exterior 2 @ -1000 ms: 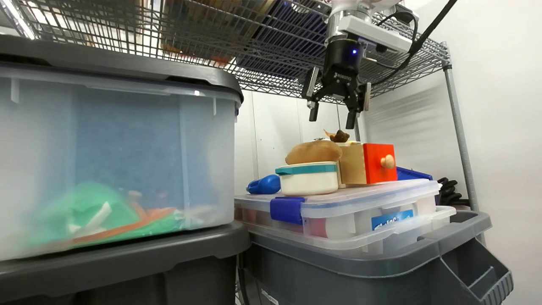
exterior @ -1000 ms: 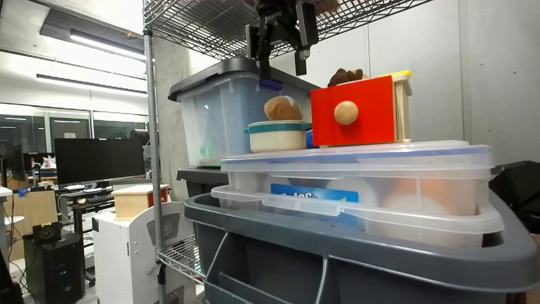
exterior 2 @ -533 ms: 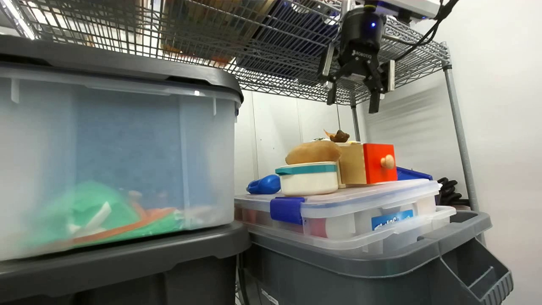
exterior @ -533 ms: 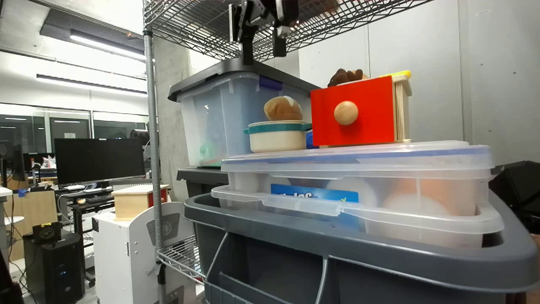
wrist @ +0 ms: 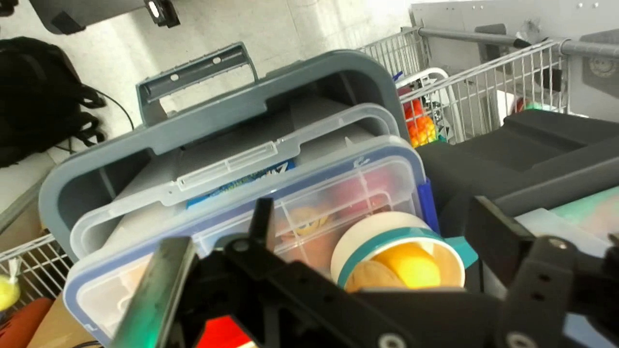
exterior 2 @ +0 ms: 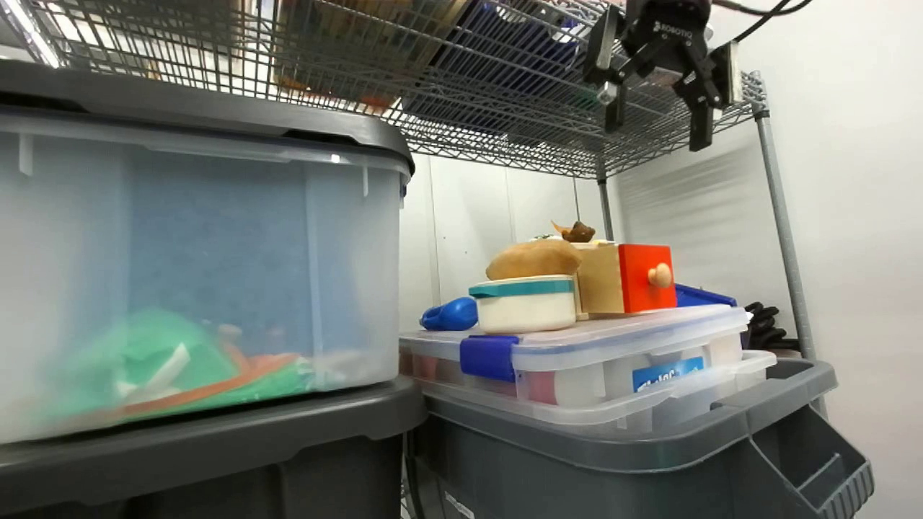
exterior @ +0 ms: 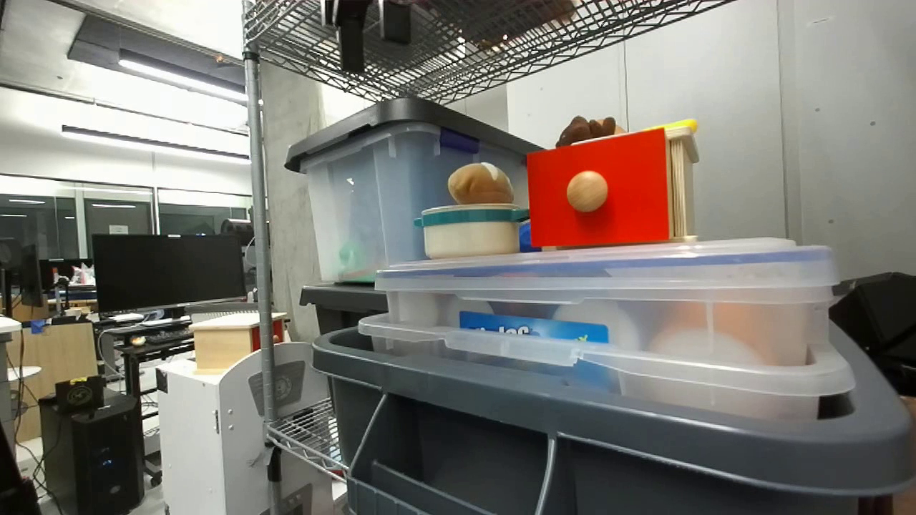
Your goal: Put the bread roll plushy in the bowl
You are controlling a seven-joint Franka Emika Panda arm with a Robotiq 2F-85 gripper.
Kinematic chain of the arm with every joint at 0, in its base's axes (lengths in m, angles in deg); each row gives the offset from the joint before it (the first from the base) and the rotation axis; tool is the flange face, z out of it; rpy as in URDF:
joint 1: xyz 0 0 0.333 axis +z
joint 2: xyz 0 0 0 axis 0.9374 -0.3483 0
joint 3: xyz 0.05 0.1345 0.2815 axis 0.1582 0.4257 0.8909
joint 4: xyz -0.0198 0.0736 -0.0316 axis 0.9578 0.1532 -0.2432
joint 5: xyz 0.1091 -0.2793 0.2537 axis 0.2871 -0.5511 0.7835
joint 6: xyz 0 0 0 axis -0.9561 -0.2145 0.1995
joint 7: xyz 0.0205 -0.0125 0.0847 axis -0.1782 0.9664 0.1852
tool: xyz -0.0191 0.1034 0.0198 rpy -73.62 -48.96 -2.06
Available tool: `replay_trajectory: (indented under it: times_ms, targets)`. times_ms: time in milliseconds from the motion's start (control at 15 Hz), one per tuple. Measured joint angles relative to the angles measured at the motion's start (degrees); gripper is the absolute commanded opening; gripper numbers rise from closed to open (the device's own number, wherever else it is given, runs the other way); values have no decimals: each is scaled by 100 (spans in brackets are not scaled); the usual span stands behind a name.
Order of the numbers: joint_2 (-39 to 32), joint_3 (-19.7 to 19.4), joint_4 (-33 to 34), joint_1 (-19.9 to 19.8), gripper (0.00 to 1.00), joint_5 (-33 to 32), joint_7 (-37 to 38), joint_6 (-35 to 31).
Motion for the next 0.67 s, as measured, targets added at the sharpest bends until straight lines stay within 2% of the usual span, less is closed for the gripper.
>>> replay_trajectory:
  times_ms: [333,667]
  targets:
    - [659,6,-721,-112,100,-250,42,235]
    - [821,-9,-1206,-346,100,-743,33,223]
